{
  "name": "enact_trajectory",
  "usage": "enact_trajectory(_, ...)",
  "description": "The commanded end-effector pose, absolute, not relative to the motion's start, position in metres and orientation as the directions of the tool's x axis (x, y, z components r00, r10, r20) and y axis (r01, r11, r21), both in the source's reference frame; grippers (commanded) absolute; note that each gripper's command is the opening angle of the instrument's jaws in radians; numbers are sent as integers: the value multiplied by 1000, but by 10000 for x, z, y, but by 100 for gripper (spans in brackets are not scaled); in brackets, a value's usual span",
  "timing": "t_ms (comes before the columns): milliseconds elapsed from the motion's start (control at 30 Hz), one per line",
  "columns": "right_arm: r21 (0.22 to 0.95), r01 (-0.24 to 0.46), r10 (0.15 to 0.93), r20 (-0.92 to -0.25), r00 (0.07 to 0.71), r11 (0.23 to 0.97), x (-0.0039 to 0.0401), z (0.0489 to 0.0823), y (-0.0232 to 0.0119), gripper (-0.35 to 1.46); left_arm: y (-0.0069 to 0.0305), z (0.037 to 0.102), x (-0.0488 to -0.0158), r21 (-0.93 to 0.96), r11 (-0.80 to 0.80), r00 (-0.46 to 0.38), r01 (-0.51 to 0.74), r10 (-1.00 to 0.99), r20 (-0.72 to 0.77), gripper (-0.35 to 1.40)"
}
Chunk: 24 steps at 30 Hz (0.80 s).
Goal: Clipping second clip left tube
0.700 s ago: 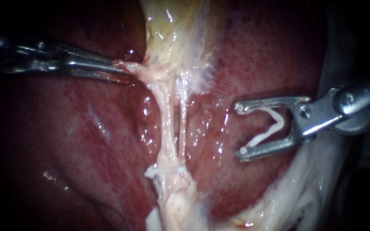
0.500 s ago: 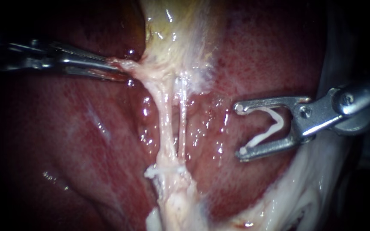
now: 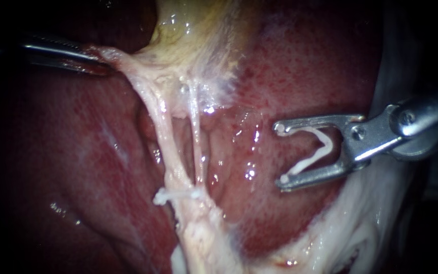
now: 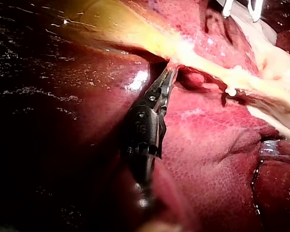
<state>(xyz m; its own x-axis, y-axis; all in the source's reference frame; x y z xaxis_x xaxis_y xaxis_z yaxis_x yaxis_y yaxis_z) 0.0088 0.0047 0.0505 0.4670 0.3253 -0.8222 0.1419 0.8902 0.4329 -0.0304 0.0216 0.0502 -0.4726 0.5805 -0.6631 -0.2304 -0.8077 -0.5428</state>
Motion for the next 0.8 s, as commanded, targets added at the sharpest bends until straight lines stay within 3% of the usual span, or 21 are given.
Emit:
enact_trajectory(33,449,134,347,-818,459,883,93,506,44,50,216,503,-304,-542,-808,-472,-232,581,-663,-35)
enact_trajectory(433,635,87,549,-722,421,768,173,545,14,50,215,504,-307,-541,-808,-472,-234,581,-663,-35)
enact_trajectory(800,733,74,651,-642,405,676,192,593,4,50,212,506,-309,-539,-809,-472,-236,580,-664,-35)
